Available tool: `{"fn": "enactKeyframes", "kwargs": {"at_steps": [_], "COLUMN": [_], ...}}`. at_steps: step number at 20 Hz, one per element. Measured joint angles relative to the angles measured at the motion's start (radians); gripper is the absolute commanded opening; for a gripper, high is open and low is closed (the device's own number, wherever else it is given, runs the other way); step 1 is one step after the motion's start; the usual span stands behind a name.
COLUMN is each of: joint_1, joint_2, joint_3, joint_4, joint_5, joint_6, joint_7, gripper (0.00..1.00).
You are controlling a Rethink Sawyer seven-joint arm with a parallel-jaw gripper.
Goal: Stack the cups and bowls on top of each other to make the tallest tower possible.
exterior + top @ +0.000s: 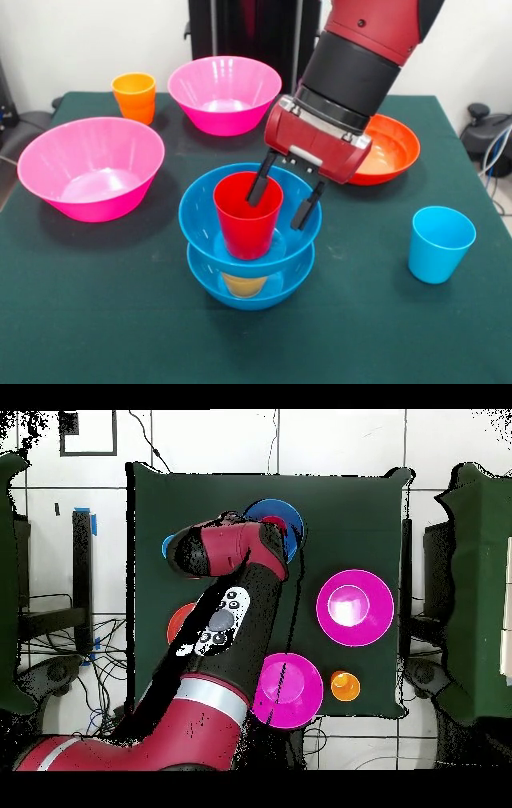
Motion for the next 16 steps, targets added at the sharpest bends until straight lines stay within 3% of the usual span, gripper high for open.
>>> {"fn": "enactKeyframes", "kwargs": {"at_steps": [9, 16], "joint_1": [0.035, 0.066], "joint_2": [-0.023, -0.077], "joint_3": [-0.05, -0.087], "joint_4": [-0.026, -0.058], "joint_5": [0.0, 0.0], "joint_6": [0.021, 0.134], "joint_7": [0.0, 0.0], "gripper": [1.0, 1.0]}}
